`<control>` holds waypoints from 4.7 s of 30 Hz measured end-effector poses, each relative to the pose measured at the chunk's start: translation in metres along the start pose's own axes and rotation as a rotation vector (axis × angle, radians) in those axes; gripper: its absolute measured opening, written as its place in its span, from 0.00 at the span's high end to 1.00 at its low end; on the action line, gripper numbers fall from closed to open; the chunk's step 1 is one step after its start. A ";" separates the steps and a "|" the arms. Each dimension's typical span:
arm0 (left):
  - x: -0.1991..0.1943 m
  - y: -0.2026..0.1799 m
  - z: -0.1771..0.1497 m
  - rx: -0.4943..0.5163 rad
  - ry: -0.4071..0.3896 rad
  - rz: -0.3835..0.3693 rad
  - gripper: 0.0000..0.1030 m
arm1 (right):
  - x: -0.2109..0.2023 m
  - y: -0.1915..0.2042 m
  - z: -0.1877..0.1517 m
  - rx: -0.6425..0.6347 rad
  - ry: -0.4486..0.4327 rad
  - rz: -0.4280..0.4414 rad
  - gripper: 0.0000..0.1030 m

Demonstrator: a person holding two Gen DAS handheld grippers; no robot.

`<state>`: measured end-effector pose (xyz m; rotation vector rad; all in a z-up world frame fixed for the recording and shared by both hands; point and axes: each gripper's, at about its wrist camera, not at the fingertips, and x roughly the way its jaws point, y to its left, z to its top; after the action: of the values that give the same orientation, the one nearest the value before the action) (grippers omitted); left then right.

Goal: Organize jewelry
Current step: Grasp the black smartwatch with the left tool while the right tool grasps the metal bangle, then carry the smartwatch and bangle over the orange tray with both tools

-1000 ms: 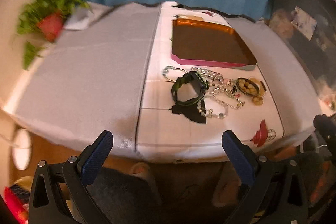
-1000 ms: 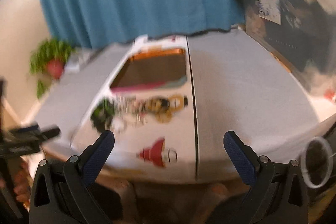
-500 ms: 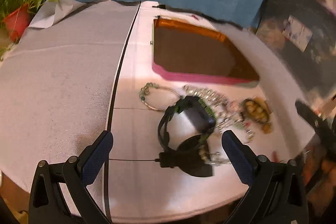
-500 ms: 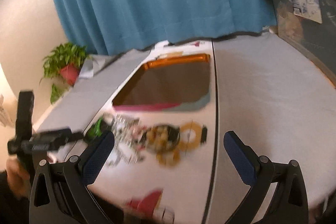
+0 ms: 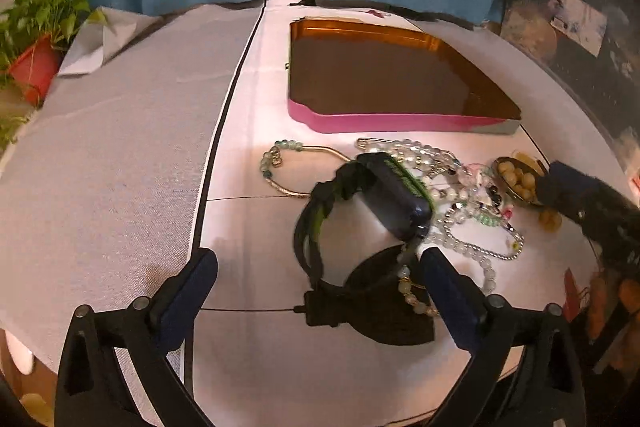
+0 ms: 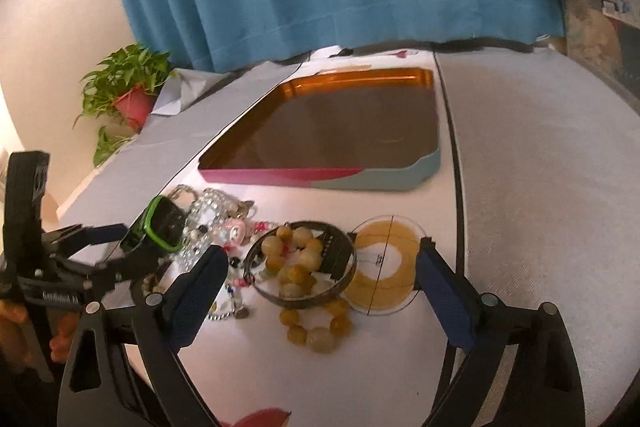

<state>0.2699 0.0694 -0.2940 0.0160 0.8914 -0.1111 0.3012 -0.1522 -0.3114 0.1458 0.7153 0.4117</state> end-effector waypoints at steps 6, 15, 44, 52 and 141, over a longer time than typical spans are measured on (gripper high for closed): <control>-0.005 0.003 -0.003 0.003 -0.038 -0.014 0.03 | -0.007 0.002 0.005 -0.010 -0.004 0.000 0.08; 0.004 0.011 0.006 -0.058 -0.069 -0.093 0.15 | -0.005 0.021 0.000 -0.109 -0.002 -0.033 0.15; -0.006 0.014 0.002 -0.098 -0.109 -0.242 0.63 | -0.050 0.015 -0.006 -0.085 -0.067 -0.175 0.39; -0.017 0.023 -0.010 -0.153 -0.111 -0.265 0.63 | -0.063 0.009 -0.033 -0.071 -0.032 -0.225 0.39; 0.068 -0.030 0.141 0.017 0.002 -0.101 0.63 | 0.069 -0.002 0.094 -0.110 0.087 -0.095 0.39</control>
<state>0.4190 0.0249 -0.2571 -0.0128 0.8931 -0.2131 0.4110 -0.1247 -0.2829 -0.0101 0.7803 0.3673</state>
